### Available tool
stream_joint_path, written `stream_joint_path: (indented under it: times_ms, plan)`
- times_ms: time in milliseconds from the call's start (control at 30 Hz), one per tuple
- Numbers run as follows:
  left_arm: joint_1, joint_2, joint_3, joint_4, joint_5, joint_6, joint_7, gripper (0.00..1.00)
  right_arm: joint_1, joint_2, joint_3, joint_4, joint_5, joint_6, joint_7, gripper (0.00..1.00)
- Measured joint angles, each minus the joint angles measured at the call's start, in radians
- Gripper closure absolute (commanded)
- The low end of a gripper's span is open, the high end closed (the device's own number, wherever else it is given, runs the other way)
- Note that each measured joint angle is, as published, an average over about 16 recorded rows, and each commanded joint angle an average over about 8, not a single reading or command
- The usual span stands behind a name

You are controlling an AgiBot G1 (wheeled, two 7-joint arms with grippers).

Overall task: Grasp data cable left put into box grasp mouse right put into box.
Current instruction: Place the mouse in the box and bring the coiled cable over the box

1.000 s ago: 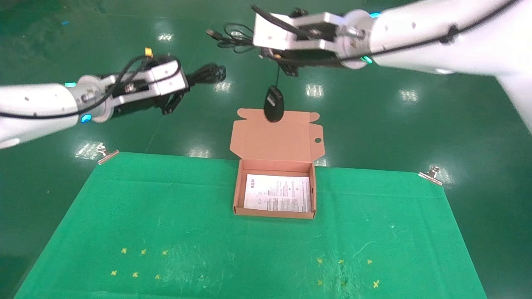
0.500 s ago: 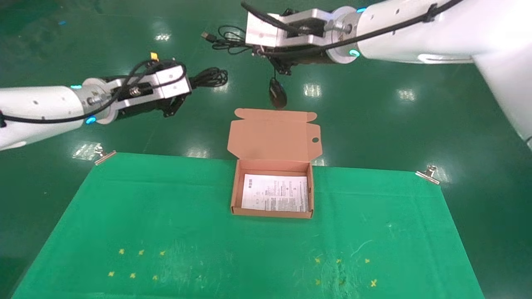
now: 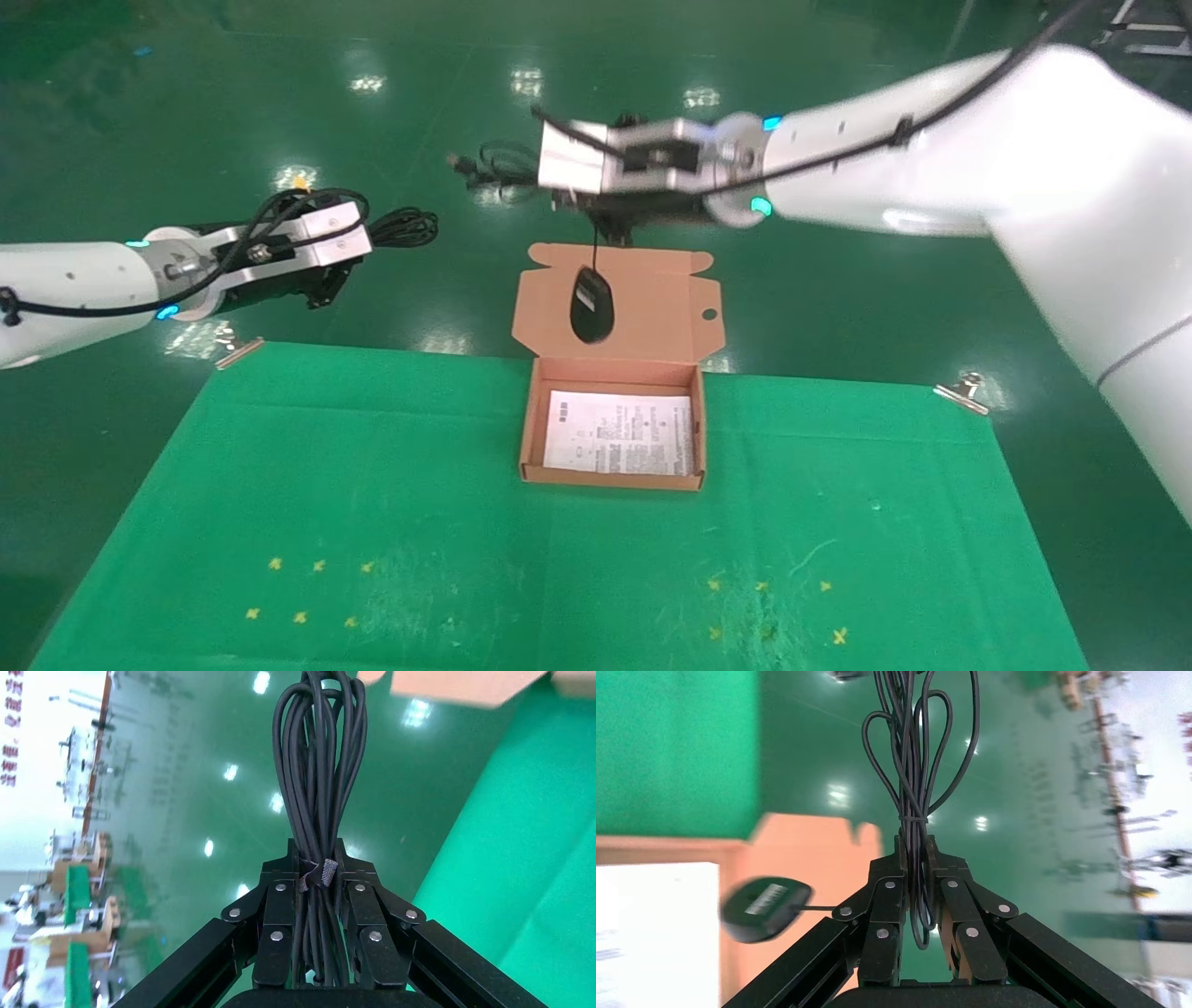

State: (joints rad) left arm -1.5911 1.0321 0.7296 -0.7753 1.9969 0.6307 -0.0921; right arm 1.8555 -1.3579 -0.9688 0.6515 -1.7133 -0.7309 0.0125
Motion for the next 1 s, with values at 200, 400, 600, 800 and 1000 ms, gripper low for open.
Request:
stream_joint_path:
  times_ms: [200, 400, 600, 800, 1000]
  plan:
    - [-0.004, -0.003, 0.008, 0.019, 0.054, -0.007, -0.049, 1.0, -0.042, -0.005, -0.051, -0.002, 0.051, 0.023, 0.013, 1.0]
    - [-0.003, -0.007, 0.013, 0.01, 0.091, -0.007, -0.089, 1.0, -0.07, -0.008, -0.113, -0.001, 0.096, 0.052, 0.036, 1.0]
    - [0.002, -0.01, 0.015, -0.008, 0.113, -0.003, -0.118, 1.0, -0.097, -0.009, -0.173, -0.002, 0.148, 0.081, 0.072, 1.0]
    - [0.006, -0.013, 0.016, -0.023, 0.129, 0.0, -0.139, 1.0, -0.129, -0.01, -0.225, -0.036, 0.204, 0.1, 0.133, 1.0]
    - [0.008, -0.015, 0.017, -0.034, 0.14, 0.002, -0.154, 1.0, -0.158, -0.011, -0.269, -0.095, 0.255, 0.111, 0.211, 1.0]
